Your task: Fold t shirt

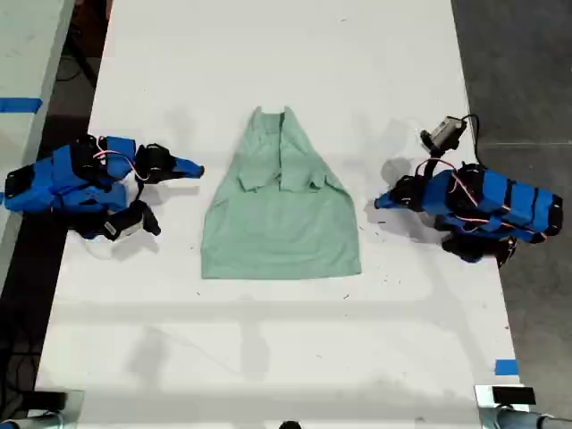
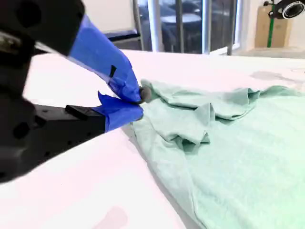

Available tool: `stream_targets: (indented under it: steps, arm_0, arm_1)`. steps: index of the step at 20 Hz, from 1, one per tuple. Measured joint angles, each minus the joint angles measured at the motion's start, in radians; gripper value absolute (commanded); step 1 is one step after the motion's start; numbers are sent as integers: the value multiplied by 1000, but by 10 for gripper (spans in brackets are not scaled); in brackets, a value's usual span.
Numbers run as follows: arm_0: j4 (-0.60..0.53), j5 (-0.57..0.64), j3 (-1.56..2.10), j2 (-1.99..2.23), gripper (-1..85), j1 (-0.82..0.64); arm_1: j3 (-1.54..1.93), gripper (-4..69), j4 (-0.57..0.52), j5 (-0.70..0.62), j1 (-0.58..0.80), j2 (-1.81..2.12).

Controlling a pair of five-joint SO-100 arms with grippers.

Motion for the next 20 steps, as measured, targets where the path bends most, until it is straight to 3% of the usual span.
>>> stream_targets:
  steps: [15, 20]
  arm_0:
    - [3, 0, 0, 0, -2, 0]
    - [3, 0, 0, 0, -2, 0]
  arm_1:
    - [0, -17, 0, 21, 0, 0]
    - [-84, 184, 0, 12, -3, -186]
